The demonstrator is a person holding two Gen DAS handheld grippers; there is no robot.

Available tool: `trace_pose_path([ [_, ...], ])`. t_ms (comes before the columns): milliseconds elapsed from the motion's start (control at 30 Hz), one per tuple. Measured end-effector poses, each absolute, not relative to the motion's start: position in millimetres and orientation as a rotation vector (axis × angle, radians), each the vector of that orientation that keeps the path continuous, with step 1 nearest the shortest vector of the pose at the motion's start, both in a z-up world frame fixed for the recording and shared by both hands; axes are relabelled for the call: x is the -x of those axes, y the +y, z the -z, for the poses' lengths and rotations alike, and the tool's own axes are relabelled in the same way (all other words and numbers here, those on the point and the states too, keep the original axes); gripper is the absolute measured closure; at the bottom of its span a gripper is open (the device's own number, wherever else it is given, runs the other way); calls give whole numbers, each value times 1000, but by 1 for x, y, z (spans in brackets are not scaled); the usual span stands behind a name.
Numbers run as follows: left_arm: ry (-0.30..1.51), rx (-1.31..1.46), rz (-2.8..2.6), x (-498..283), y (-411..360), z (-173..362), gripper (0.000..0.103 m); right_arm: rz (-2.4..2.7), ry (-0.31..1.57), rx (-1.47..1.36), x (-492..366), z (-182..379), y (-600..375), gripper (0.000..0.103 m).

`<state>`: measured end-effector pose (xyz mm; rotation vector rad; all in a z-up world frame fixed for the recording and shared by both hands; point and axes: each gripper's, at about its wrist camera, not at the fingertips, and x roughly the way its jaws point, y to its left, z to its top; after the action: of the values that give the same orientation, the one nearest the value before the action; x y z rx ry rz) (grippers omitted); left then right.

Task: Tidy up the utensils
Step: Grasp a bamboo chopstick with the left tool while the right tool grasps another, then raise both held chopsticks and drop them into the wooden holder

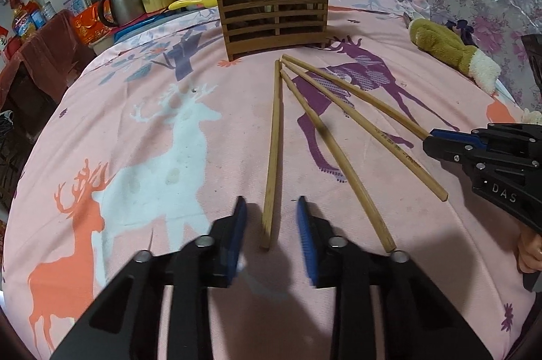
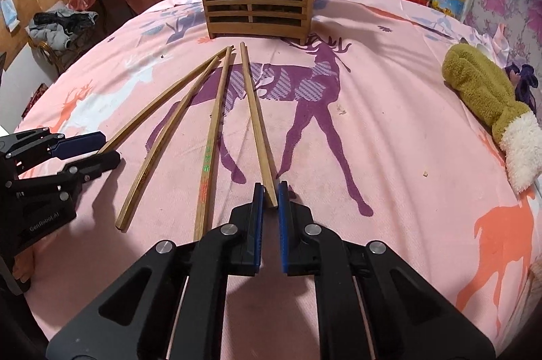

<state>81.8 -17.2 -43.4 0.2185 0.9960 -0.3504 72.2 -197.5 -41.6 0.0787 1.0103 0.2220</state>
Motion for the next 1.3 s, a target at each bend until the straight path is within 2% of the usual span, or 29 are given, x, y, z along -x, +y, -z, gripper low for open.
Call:
trace_pose_path([
  [33,994,-218,348,-82,-17,43,87,-222,1010,-80,-72,42,-197,93],
  [67,993,-212,345,-83,-16,43,96,-222,1010,-84,-73,42,-198,93],
  [667,820,3,348,-79,22,1,97,-207,849,-182,-61,11,-219,97],
  [733,846,37,372,-81,24,2,87,-205,843,-185,-61,9,-220,97],
  [767,863,44,382,-82,23,4,66,-204,846,-186,-61,10,-219,97],
  [800,864,33,377,-81,21,6,53,-204,850,-187,-62,10,-220,97],
  [933,945,-143,340,-82,-1,30,53,-203,849,-186,-62,10,-219,97],
  [967,989,-174,331,-84,-6,39,62,-203,849,-187,-63,10,-220,97],
  [1067,1008,-182,339,-84,-6,43,79,-201,853,-190,-63,11,-220,97],
  [1100,1003,-174,334,-84,-4,42,96,-200,852,-192,-62,11,-221,97],
  [1300,892,-100,334,-75,7,19,97,-200,840,-198,-60,9,-221,97],
])
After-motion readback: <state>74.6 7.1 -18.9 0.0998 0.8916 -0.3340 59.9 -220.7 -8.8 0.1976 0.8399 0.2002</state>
